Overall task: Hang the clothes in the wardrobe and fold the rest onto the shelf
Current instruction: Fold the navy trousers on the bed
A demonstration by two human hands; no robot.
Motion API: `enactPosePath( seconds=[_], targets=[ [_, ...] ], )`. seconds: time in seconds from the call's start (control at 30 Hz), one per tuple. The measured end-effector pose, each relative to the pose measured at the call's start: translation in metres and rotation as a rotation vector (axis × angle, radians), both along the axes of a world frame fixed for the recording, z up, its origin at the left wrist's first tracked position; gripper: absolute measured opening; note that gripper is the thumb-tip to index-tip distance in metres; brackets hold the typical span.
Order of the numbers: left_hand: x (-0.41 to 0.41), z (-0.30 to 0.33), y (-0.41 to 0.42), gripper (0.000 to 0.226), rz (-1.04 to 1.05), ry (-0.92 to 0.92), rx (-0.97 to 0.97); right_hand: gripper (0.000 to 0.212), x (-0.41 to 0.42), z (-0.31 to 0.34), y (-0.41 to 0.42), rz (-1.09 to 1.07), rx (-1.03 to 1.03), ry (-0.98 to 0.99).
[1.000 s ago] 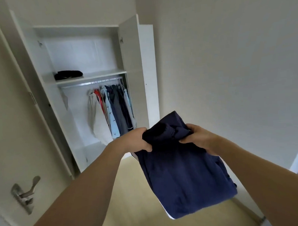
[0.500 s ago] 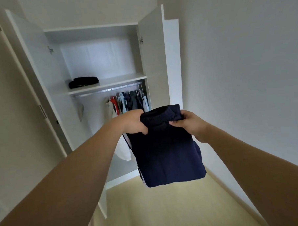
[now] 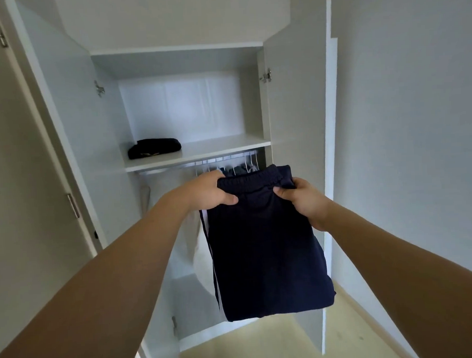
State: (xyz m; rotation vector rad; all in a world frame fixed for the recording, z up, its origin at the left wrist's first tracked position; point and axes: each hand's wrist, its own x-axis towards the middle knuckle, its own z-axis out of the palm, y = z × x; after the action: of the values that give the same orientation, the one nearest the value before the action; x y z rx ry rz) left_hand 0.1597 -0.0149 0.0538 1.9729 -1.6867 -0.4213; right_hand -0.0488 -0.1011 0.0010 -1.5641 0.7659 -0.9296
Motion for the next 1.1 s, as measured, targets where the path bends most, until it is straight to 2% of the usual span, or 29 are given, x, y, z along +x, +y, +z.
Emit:
enactPosePath(
  seconds=[0.1,0.2,0.33,0.47,0.57,0.73,0.87,1.1],
  targets=[
    [0.051,0.009,-0.044,0.036,0.026,-0.010,-0.023,0.016,0.049,0.014,-0.042,-0.018,-0.016,-0.017],
    [0.091,0.015,-0.087,0.043,0.085,-0.016,-0.111,0.019,0.096,0.024,-0.089,-0.030,-0.025,-0.028],
    [0.134,0.018,-0.138,0.038,0.123,-0.028,-0.253,0.020,0.147,0.033,-0.152,-0.036,-0.034,-0.035],
    [0.170,0.020,-0.194,0.045,0.173,-0.138,-0.391,0.012,0.193,0.042,-0.216,0.001,-0.023,-0.083],
    [0.195,0.021,-0.237,0.056,0.253,-0.221,-0.499,0.014,0.228,0.053,-0.260,0.038,-0.038,-0.124],
    [0.241,0.051,-0.320,0.061,0.423,-0.317,-0.625,0.005,0.292,0.097,-0.344,0.105,-0.070,-0.199],
    [0.279,0.078,-0.378,0.057,0.500,-0.285,-0.735,0.014,0.344,0.131,-0.402,0.143,-0.068,-0.237],
    [0.364,0.124,-0.469,0.049,0.510,-0.275,-0.707,0.015,0.430,0.168,-0.497,0.145,-0.071,-0.268]
  ],
)
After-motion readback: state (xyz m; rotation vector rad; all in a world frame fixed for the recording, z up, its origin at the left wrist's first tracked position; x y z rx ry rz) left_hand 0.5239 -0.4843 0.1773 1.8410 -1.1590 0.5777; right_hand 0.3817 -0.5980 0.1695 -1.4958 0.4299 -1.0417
